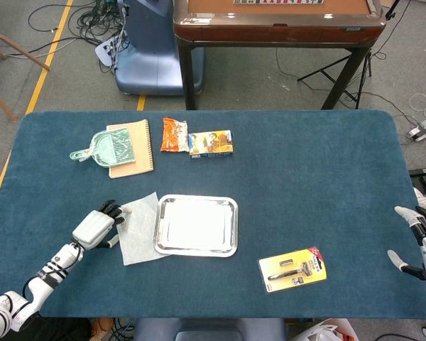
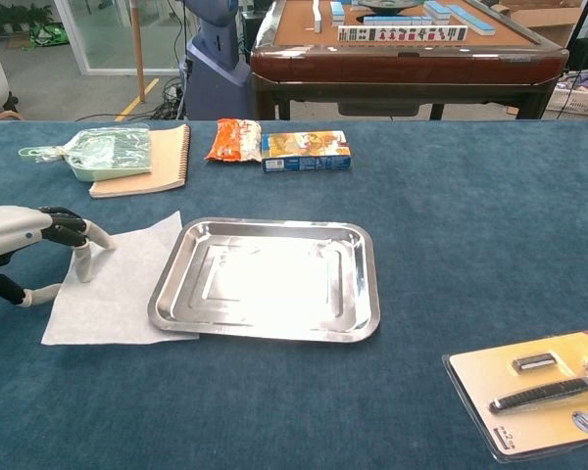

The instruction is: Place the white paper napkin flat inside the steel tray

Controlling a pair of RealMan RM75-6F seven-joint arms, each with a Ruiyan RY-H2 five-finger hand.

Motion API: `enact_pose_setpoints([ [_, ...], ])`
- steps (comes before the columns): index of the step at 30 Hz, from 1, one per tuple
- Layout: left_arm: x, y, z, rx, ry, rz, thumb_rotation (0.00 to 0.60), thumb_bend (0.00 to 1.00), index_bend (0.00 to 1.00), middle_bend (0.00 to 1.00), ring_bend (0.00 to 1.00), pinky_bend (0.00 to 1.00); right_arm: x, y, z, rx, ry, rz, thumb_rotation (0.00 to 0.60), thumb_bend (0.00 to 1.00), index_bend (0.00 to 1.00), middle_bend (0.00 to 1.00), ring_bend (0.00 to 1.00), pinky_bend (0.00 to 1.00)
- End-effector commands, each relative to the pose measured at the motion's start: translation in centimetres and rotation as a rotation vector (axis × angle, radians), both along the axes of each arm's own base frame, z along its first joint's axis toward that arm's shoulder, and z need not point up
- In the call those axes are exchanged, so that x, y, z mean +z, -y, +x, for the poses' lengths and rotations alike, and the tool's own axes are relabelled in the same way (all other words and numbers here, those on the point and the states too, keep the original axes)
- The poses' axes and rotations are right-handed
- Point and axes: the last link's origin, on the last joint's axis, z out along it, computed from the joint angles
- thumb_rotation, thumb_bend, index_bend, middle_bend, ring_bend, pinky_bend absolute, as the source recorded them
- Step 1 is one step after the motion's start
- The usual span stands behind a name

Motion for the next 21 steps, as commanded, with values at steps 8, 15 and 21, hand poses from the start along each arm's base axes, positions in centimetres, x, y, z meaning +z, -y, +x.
enact_pose_setpoints([
  [8, 0.2, 0.1, 0.3, -0.007, -0.003, 0.002, 0.6, 0.47, 0.54, 0.19, 0.16, 0.05, 0.1, 0.0, 0.0, 0.003, 0.005, -0.01, 0.6, 0.24, 0.16, 0.2, 0.1, 0.11],
  [15, 1.5, -0.1, 1.2, -0.014, 0.051, 0.048, 0.6, 0.52, 0.57, 0.19, 0.16, 0.05, 0.2, 0.0, 0.0, 0.008, 0.008, -0.016, 0.6, 0.24, 0.16, 0.2, 0.1, 0.11],
  [21, 4.0, -1.0, 3.3, -0.021, 0.114, 0.151, 0.6, 0.52, 0.55, 0.19, 0.16, 0.05, 0.2, 0.1, 0.1, 0.015, 0.01, -0.015, 0.6, 0.24, 0.16, 0.2, 0.1, 0.11],
])
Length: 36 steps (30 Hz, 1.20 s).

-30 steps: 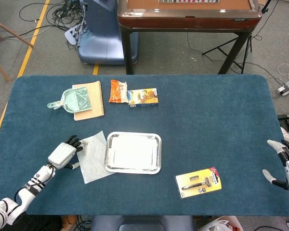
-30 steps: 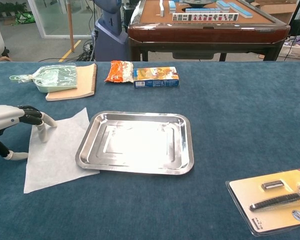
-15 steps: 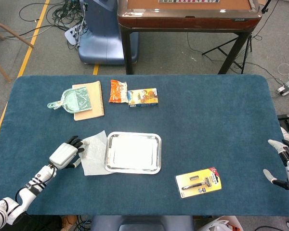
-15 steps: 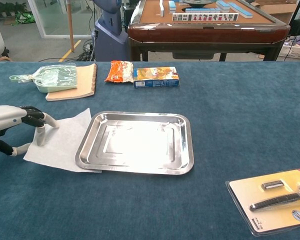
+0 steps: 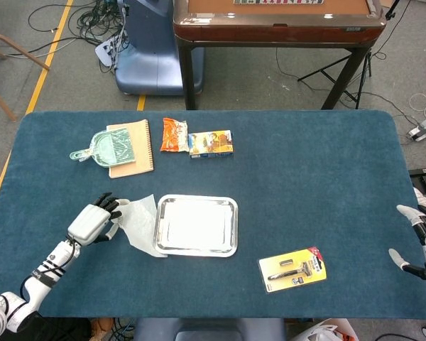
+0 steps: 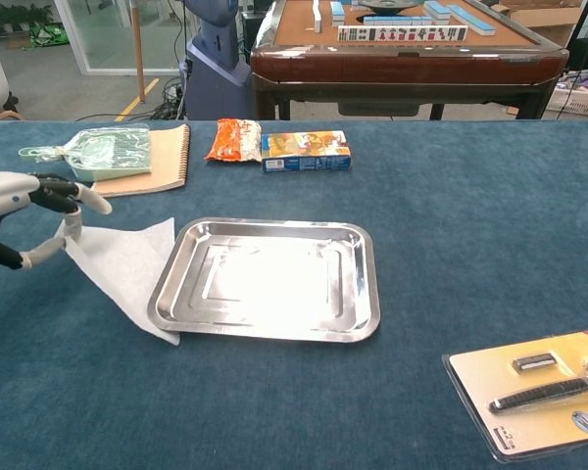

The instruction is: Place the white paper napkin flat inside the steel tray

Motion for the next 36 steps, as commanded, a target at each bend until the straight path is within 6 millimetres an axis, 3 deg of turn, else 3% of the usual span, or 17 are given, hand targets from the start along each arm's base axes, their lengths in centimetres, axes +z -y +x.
enact_pose_setpoints([
  [1, 1.8, -0.7, 1.6, -0.003, 0.043, 0.073, 0.6, 0.52, 0.55, 0.19, 0.16, 0.05, 0.0, 0.0, 0.1, 0.003, 0.001, 0.001, 0.6, 0.24, 0.16, 0.2, 0.1, 0.11],
  [9, 3.9, -1.2, 5.7, -0.039, 0.102, 0.138, 0.6, 0.52, 0.55, 0.19, 0.15, 0.05, -0.1, 0.0, 0.0, 0.005, 0.005, -0.001, 0.6, 0.24, 0.16, 0.2, 0.1, 0.11],
  [20, 4.3, -1.5, 10.8, -0.059, 0.203, 0.171, 0.6, 0.52, 0.55, 0.19, 0.15, 0.05, 0.0, -0.2, -0.2, 0.007, 0.011, -0.008, 0.6, 0.24, 0.16, 0.2, 0.1, 0.11],
  [26, 2.5, -0.9, 13.8, -0.081, 0.222, 0.166, 0.6, 0.52, 0.56, 0.19, 0.15, 0.05, 0.0, -0.3, -0.4, 0.004, 0.015, -0.01, 0.6, 0.24, 0.16, 0.2, 0.1, 0.11],
  [36, -3.6, 1.7, 17.0, -0.135, 0.079, 0.097, 0.6, 0.55, 0.58, 0.19, 0.14, 0.05, 0.0, -0.3, -0.7, 0.0, 0.019, -0.006, 0.6, 0.24, 0.16, 0.2, 0.1, 0.11],
])
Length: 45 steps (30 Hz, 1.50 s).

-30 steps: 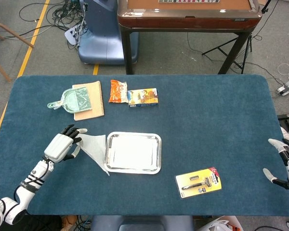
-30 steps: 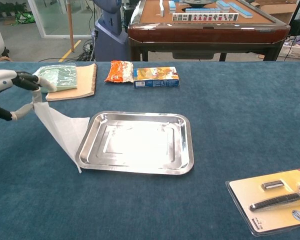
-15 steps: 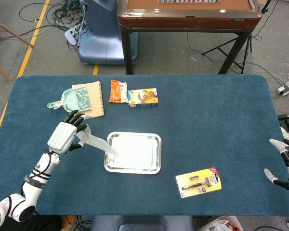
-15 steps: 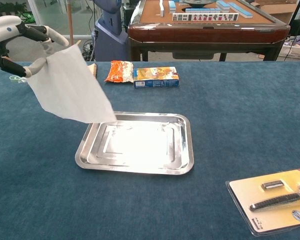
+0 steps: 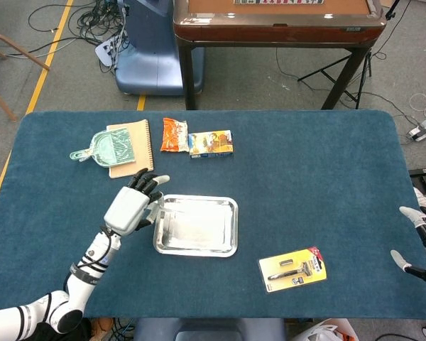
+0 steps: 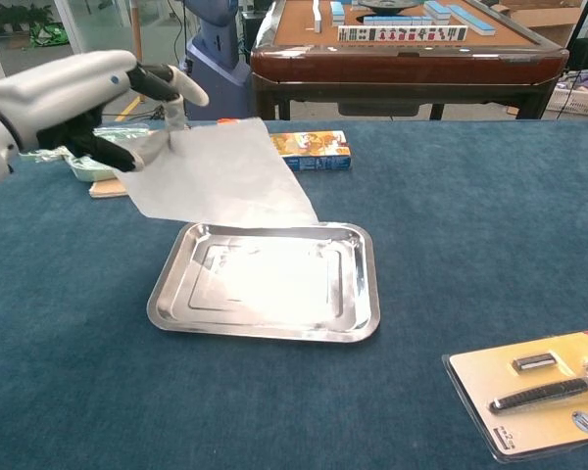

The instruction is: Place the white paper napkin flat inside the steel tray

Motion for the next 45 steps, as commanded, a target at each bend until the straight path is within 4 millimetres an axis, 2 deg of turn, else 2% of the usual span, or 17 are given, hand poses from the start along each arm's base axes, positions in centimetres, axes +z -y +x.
enact_pose_setpoints([
  [1, -3.1, 1.4, 1.4, -0.014, -0.058, -0.055, 0.6, 0.55, 0.58, 0.19, 0.14, 0.05, 0.0, 0.0, 0.0, -0.001, 0.001, 0.001, 0.6, 0.24, 0.16, 0.2, 0.1, 0.11],
  [9, -6.0, 2.8, 2.9, -0.022, -0.157, -0.088, 0.6, 0.55, 0.59, 0.19, 0.14, 0.05, -0.1, 0.2, -0.1, 0.002, 0.003, 0.004, 0.6, 0.24, 0.16, 0.2, 0.1, 0.11],
  [15, -7.2, 3.2, 3.7, -0.026, -0.176, -0.094, 0.6, 0.55, 0.6, 0.19, 0.14, 0.05, -0.1, 0.1, -0.2, -0.001, 0.006, 0.004, 0.6, 0.24, 0.16, 0.2, 0.1, 0.11],
  [26, -7.8, 3.4, 4.0, 0.017, -0.191, -0.13, 0.6, 0.55, 0.58, 0.19, 0.14, 0.04, 0.0, -0.2, -0.5, -0.007, 0.009, 0.0, 0.6, 0.24, 0.16, 0.2, 0.1, 0.11],
  [39, -6.9, 4.5, 3.1, 0.049, -0.233, -0.184, 0.6, 0.55, 0.57, 0.19, 0.13, 0.05, 0.0, -0.4, -0.9, -0.015, 0.014, -0.003, 0.6, 0.24, 0.16, 0.2, 0.1, 0.11],
  [45, -7.6, 4.5, 3.4, 0.052, -0.22, -0.218, 0.6, 0.54, 0.56, 0.19, 0.13, 0.04, 0.0, -0.3, -0.9, -0.016, 0.013, 0.0, 0.6, 0.24, 0.16, 0.2, 0.1, 0.11],
])
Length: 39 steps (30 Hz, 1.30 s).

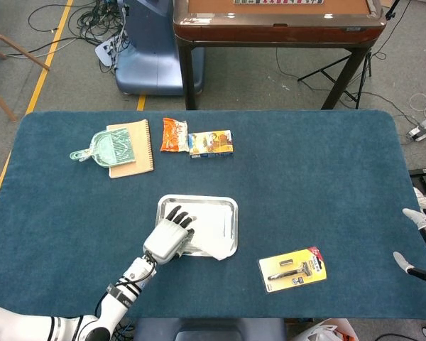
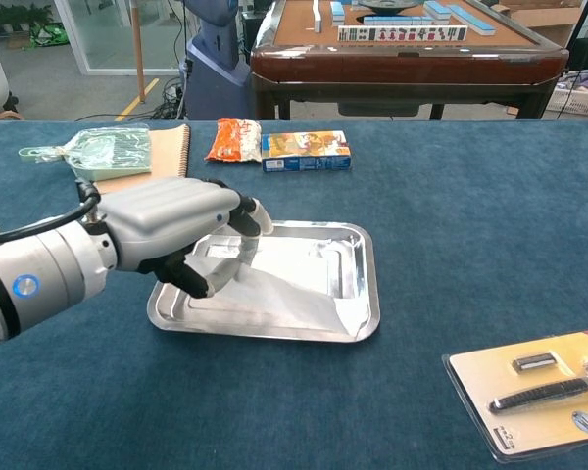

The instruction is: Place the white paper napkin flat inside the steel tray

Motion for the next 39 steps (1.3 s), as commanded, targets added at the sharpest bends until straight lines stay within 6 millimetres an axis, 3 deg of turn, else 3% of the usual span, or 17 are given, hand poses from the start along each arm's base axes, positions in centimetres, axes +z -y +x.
enact_pose_setpoints([
  [1, -0.4, -0.1, 0.1, 0.005, 0.004, -0.011, 0.6, 0.54, 0.56, 0.19, 0.13, 0.04, 0.0, 0.0, 0.0, -0.001, 0.0, 0.001, 0.6, 0.24, 0.16, 0.2, 0.1, 0.11],
  [6, -0.7, -0.3, 0.2, 0.005, 0.001, -0.02, 0.6, 0.54, 0.52, 0.19, 0.12, 0.04, 0.1, -0.1, -0.1, -0.003, 0.0, -0.003, 0.6, 0.24, 0.16, 0.2, 0.1, 0.11],
  [12, -0.5, -0.1, -0.1, -0.001, -0.006, -0.031, 0.6, 0.54, 0.38, 0.19, 0.09, 0.04, 0.0, -0.1, -0.2, -0.006, 0.001, 0.001, 0.6, 0.24, 0.16, 0.2, 0.1, 0.11],
  [19, -1.0, 0.1, 0.1, -0.018, -0.012, -0.045, 0.6, 0.44, 0.23, 0.15, 0.06, 0.04, -0.1, 0.0, -0.1, 0.0, 0.002, 0.002, 0.6, 0.24, 0.16, 0.2, 0.1, 0.11],
  [24, -1.3, 0.3, -0.1, -0.026, -0.038, -0.064, 0.6, 0.41, 0.21, 0.12, 0.04, 0.03, 0.1, -0.1, -0.1, -0.003, 0.001, -0.003, 0.6, 0.24, 0.16, 0.2, 0.1, 0.11],
  [28, -1.1, -0.1, -0.4, -0.034, -0.06, -0.083, 0.6, 0.4, 0.27, 0.1, 0.0, 0.0, 0.0, -0.2, -0.1, -0.004, 0.002, -0.003, 0.6, 0.24, 0.16, 0.2, 0.1, 0.11],
  [30, -1.0, -0.5, -0.4, -0.03, -0.062, -0.086, 0.533, 0.4, 0.29, 0.09, 0.0, 0.0, 0.0, -0.2, -0.2, -0.004, 0.004, -0.003, 0.6, 0.24, 0.16, 0.2, 0.1, 0.11],
  [31, -1.0, -0.7, -0.4, -0.031, -0.063, -0.081, 0.436, 0.4, 0.29, 0.09, 0.0, 0.0, 0.0, -0.2, -0.2, -0.004, 0.004, -0.003, 0.6, 0.24, 0.16, 0.2, 0.1, 0.11],
  [32, -0.9, -0.9, -0.4, -0.031, -0.061, -0.072, 0.271, 0.4, 0.3, 0.09, 0.0, 0.0, 0.0, -0.2, -0.2, -0.004, 0.004, -0.003, 0.6, 0.24, 0.16, 0.2, 0.1, 0.11],
  [33, -0.8, -1.3, -0.3, -0.03, -0.051, -0.062, 0.149, 0.4, 0.31, 0.09, 0.01, 0.0, 0.0, -0.2, -0.2, -0.004, 0.004, -0.003, 0.6, 0.24, 0.16, 0.2, 0.1, 0.11],
  [34, -0.7, -1.6, -0.2, -0.03, -0.042, -0.054, 0.071, 0.4, 0.32, 0.11, 0.03, 0.0, 0.0, -0.2, -0.2, -0.003, 0.004, -0.003, 0.6, 0.24, 0.16, 0.2, 0.1, 0.11],
  [35, -0.5, -1.9, -0.2, -0.031, -0.036, -0.045, 0.023, 0.4, 0.33, 0.16, 0.08, 0.0, 0.0, -0.2, -0.2, -0.002, 0.004, -0.004, 0.6, 0.24, 0.16, 0.2, 0.1, 0.11],
  [37, -0.1, -2.7, -0.1, -0.045, -0.032, -0.018, 0.0, 0.4, 0.35, 0.3, 0.22, 0.04, 0.1, -0.2, -0.1, -0.001, 0.003, -0.005, 0.6, 0.24, 0.16, 0.2, 0.1, 0.11],
  [39, 0.4, -3.4, -0.2, -0.056, -0.035, 0.003, 0.0, 0.4, 0.36, 0.46, 0.37, 0.24, 0.1, -0.2, -0.2, -0.001, 0.003, -0.006, 0.6, 0.24, 0.16, 0.2, 0.1, 0.11],
])
